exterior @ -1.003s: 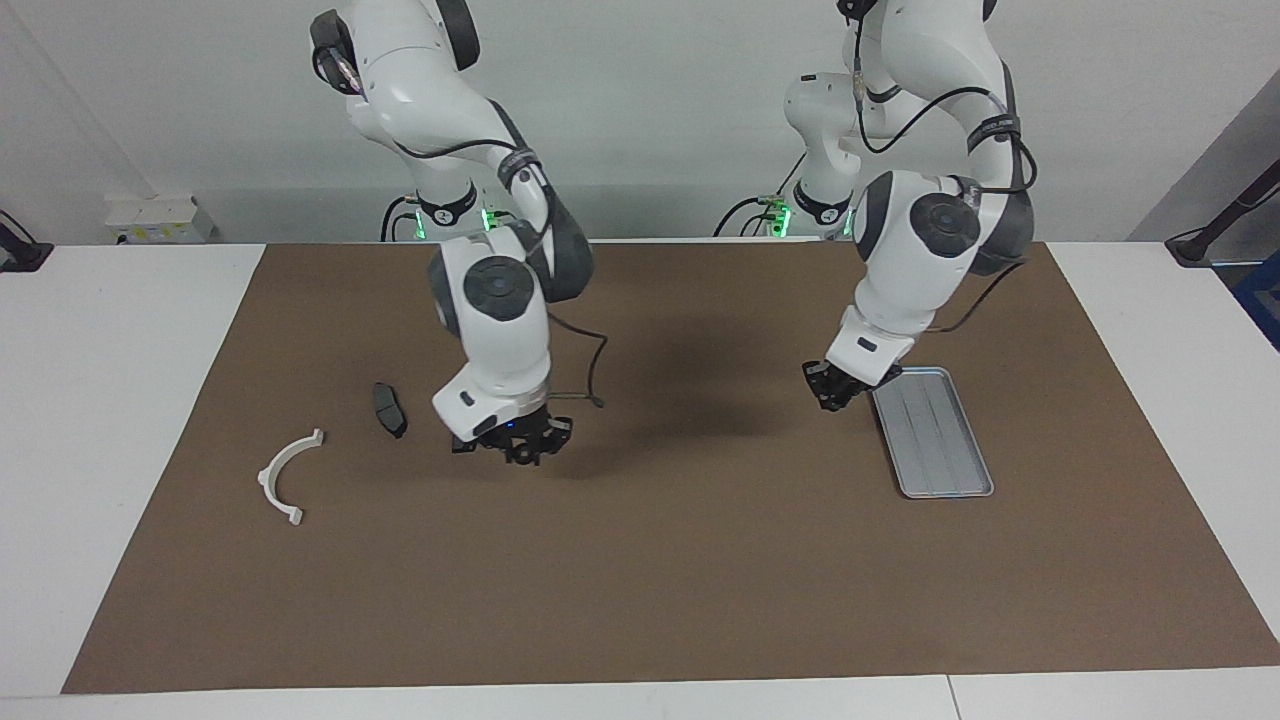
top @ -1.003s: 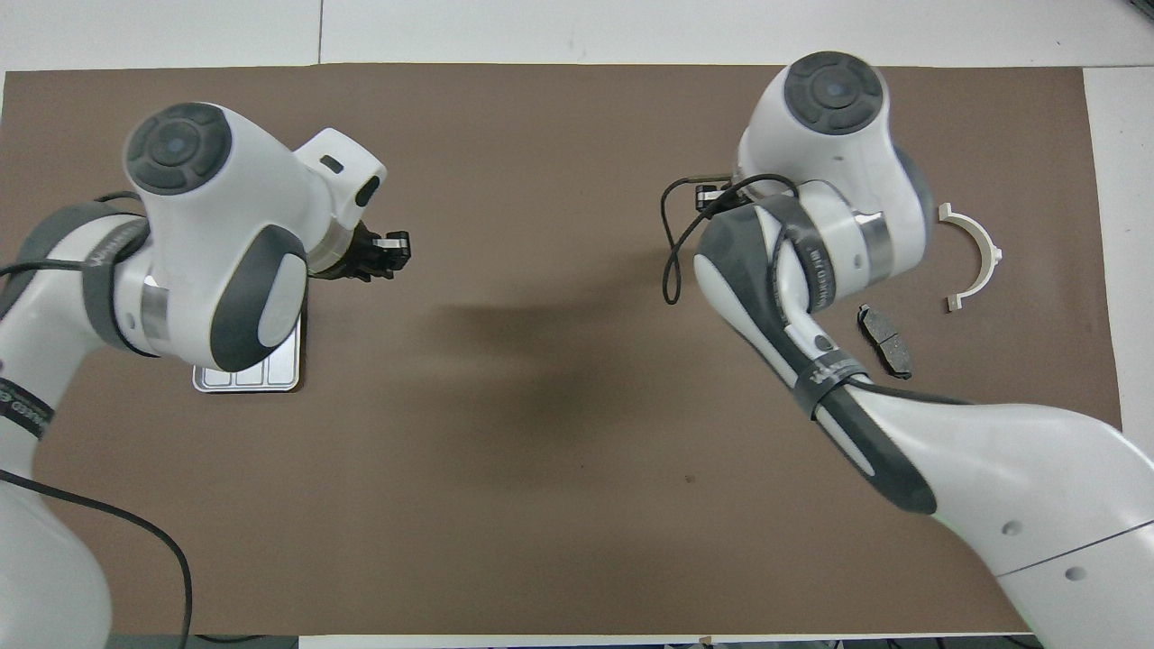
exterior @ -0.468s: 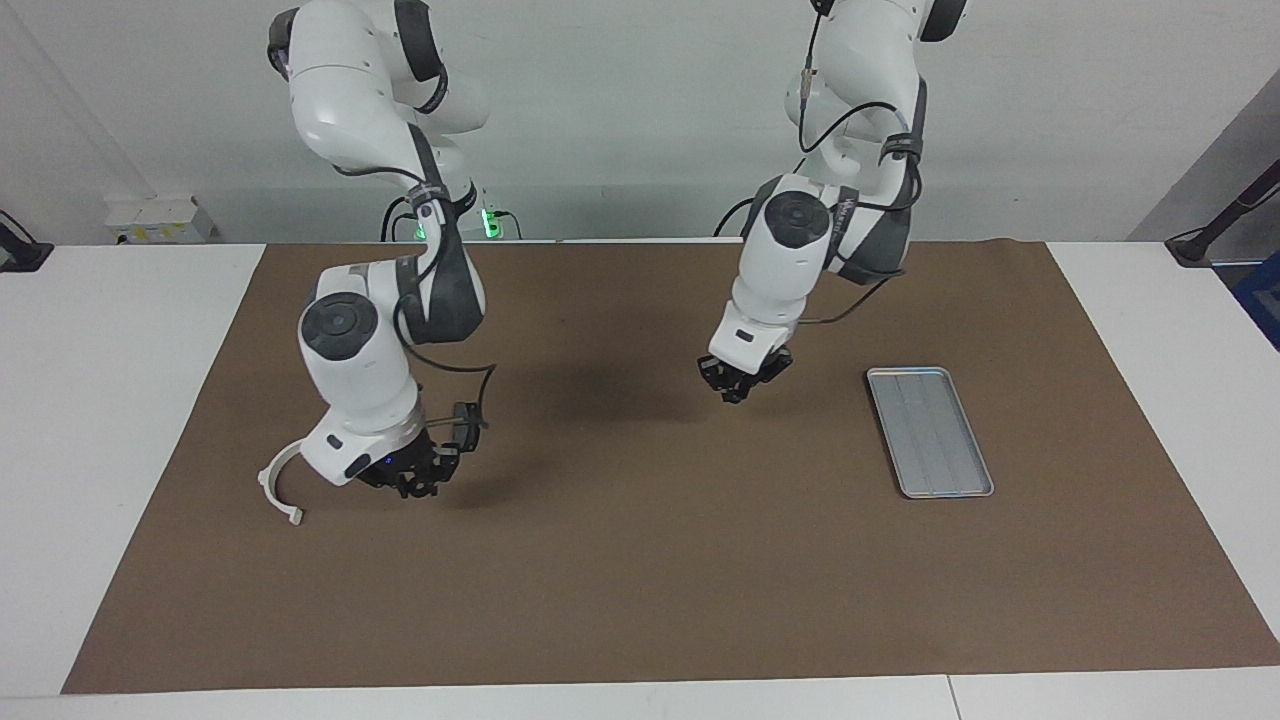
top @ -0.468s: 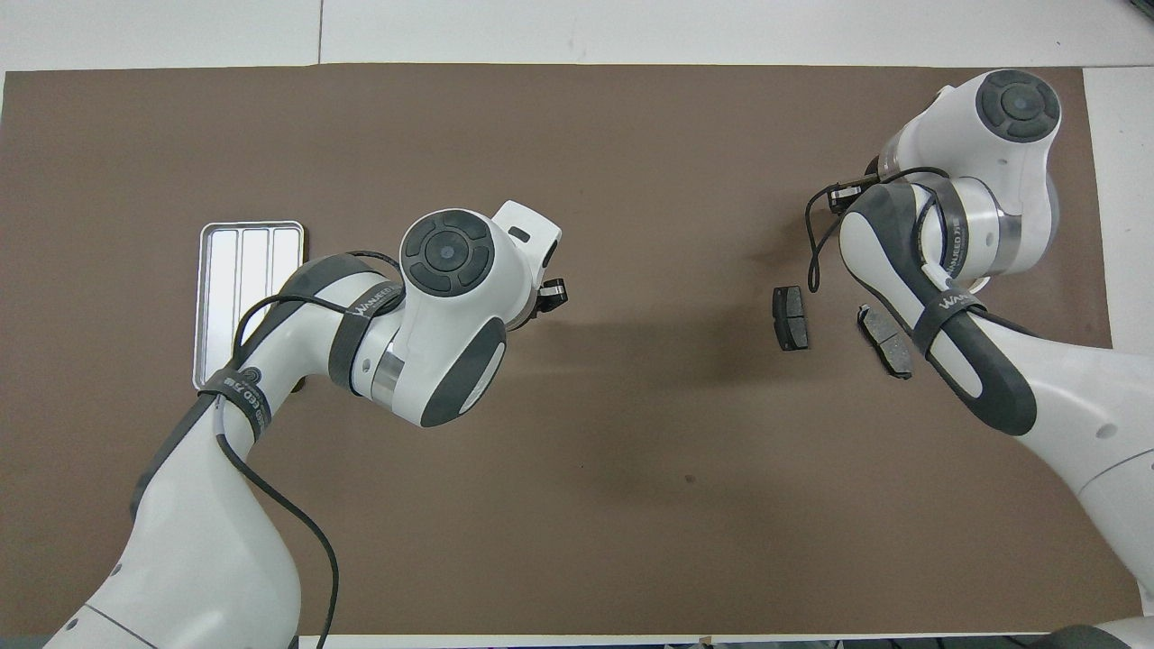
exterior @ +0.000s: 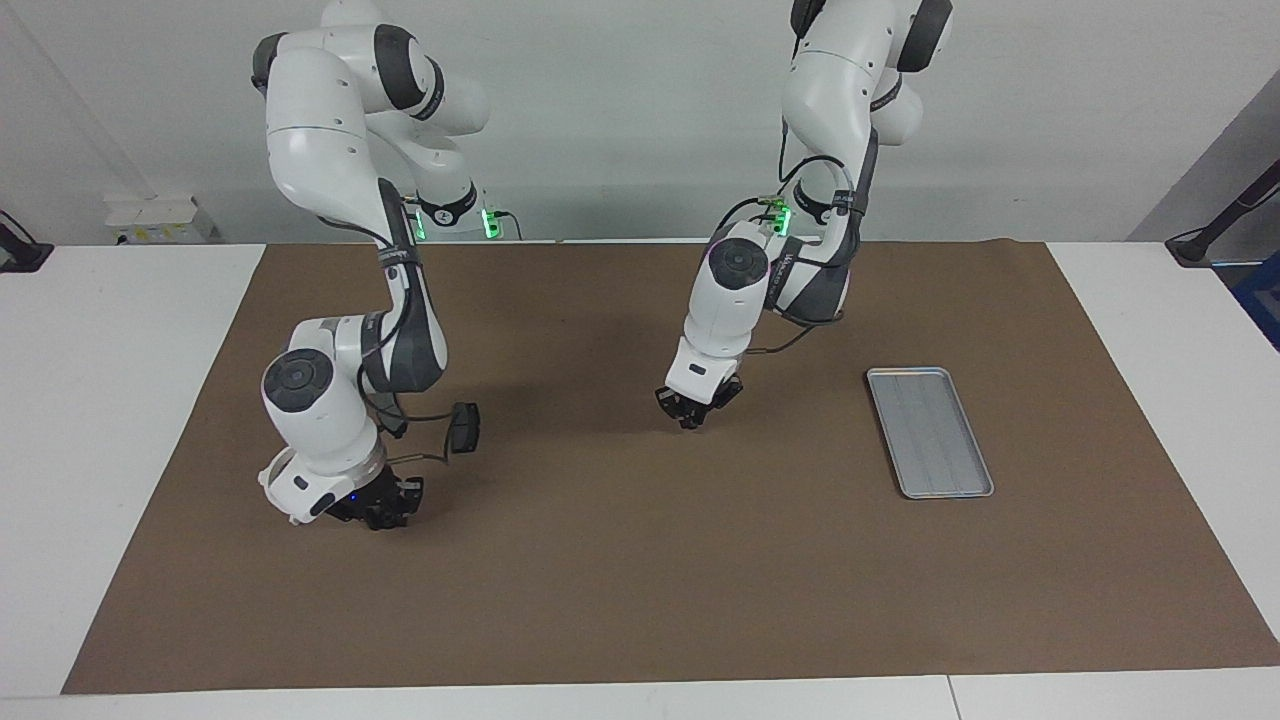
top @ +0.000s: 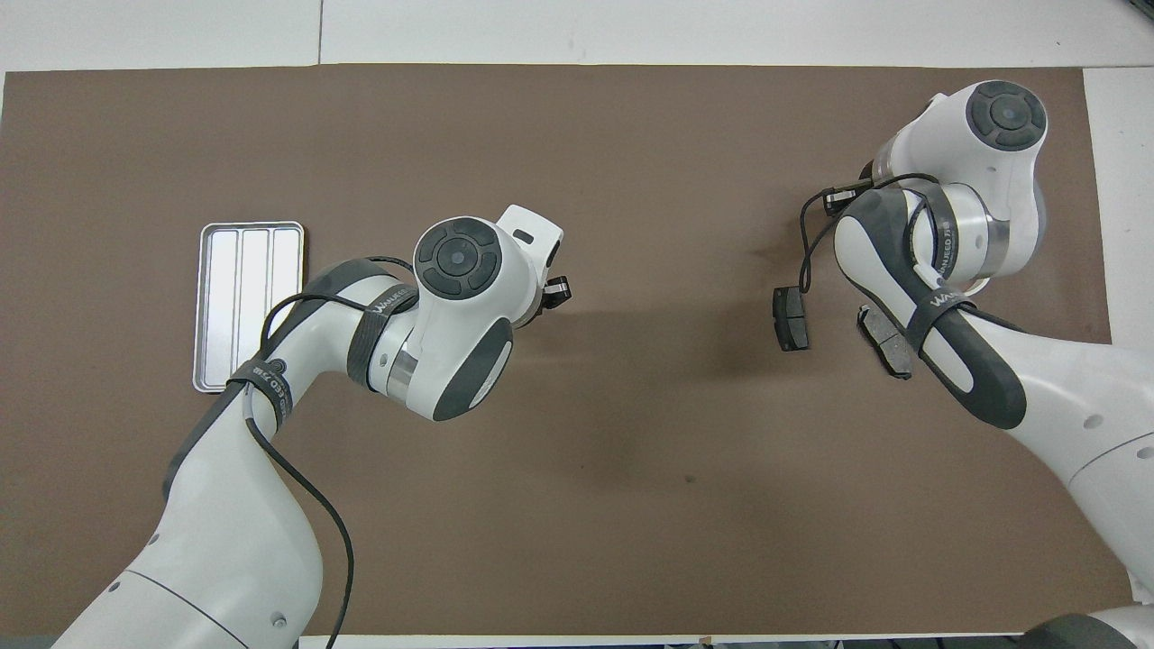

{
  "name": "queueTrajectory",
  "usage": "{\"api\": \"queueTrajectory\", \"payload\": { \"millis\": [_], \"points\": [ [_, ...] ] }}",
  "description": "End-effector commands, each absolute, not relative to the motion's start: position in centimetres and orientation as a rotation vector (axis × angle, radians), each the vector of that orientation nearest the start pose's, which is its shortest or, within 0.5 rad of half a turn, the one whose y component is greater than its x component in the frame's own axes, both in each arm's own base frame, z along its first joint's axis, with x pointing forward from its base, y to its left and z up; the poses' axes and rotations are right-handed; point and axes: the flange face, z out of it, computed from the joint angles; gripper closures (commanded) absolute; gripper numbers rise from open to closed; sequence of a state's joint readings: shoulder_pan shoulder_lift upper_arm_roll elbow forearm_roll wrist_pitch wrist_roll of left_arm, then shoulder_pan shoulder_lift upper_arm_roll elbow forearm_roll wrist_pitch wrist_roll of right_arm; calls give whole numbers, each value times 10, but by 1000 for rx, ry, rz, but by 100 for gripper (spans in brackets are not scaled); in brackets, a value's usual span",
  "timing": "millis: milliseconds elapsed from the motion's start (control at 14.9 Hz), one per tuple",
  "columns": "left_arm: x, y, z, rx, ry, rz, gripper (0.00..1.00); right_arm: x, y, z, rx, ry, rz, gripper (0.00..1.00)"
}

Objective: Place bearing gear from tray to pile

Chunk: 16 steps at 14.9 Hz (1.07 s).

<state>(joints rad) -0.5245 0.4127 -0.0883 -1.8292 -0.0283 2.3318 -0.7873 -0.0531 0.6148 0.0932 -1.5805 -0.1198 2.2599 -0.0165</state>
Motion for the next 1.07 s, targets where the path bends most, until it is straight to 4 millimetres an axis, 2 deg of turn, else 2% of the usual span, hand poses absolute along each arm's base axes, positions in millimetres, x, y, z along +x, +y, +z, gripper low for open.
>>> {"api": "queueTrajectory", "payload": {
  "millis": [0, 67, 201, 268, 334, 535, 602, 669, 736, 803, 870, 936, 1003],
  "points": [
    [524, -376, 306, -3221, -335, -85, 100, 701, 28, 293, -3159, -188, -68, 0],
    [523, -376, 305, -3220, -335, -83, 100, 698, 30, 309, -3165, -182, -39, 0],
    [520, -374, 300, -3210, -321, -86, 100, 690, 60, 339, -3173, -239, -14, 0],
    [519, -374, 299, -3204, -304, -95, 100, 686, 66, 352, -3179, -246, -3, 0],
    [517, -373, 295, -3195, -292, -92, 100, 681, 80, 366, -3183, -249, 10, 0],
    [514, -370, 293, -3177, -259, -102, 100, 667, 120, 397, -3196, -173, 12, 0],
    [514, -370, 293, -3177, -259, -102, 73, 662, 135, 403, -3198, -130, 6, 0],
    [514, -371, 295, -3175, -259, -98, 16, 657, 150, 406, -3201, -73, 7, 0],
    [515, -370, 298, -3168, -261, -89, 0, 654, 165, 407, -3202, -41, 1, 0],
    [521, -365, 307, -3155, -271, -71, 0, 652, 172, 409, -3201, -14, -8, 0],
    [526, -358, 326, -3144, -274, -61, 0, 650, 179, 409, -3201, 3, -9, 0],
    [533, -341, 353, -3143, -285, -78, 0, 649, 183, 409, -3200, 17, -10, 0],
    [544, -312, 385, -3146, -294, -107, 0, 648, 186, 409, -3195, 45, -11, 0]
  ]
}}
